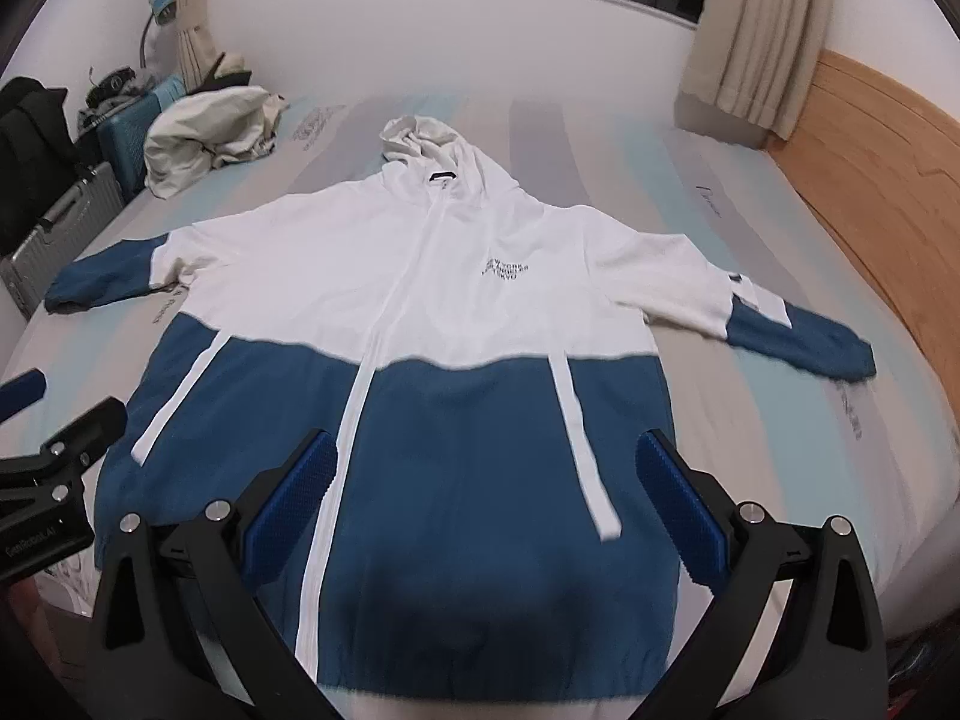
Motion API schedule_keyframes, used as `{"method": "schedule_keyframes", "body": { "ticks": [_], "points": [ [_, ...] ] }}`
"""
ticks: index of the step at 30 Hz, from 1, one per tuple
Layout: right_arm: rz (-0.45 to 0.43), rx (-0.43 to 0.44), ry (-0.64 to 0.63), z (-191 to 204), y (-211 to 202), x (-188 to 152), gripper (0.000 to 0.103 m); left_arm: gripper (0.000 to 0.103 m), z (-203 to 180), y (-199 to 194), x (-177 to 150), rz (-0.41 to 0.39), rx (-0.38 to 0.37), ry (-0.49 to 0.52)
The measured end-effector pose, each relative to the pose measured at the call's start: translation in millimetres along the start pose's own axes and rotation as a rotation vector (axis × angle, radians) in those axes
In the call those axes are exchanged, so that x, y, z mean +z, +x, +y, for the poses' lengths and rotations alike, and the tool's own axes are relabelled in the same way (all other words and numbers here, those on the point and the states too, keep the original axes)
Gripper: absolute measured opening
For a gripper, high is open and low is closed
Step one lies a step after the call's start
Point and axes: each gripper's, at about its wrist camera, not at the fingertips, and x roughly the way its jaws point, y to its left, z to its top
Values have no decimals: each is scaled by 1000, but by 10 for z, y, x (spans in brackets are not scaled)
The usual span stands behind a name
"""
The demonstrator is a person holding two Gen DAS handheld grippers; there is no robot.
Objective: Fold large clothes
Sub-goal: 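Move the left gripper down to the blue sleeve cuff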
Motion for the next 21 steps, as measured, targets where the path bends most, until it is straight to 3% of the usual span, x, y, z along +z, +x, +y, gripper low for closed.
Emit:
{"method": "schedule_keyframes", "body": {
  "ticks": [7,10,13,17,21],
  "points": [
    [75,40,-37,-62,108,845,96,97,-79,90,782,53,29,8],
    [96,75,-37,-116,202,1174,96,97,-33,232,1052,111,5,-50],
    [87,102,-65,-116,334,1382,96,97,30,368,1255,126,0,-93],
    [60,53,-111,-104,607,1559,96,97,137,678,1520,86,38,-77],
    [35,27,-111,-110,950,1731,96,97,335,1172,1719,101,6,-68]
  ]
}}
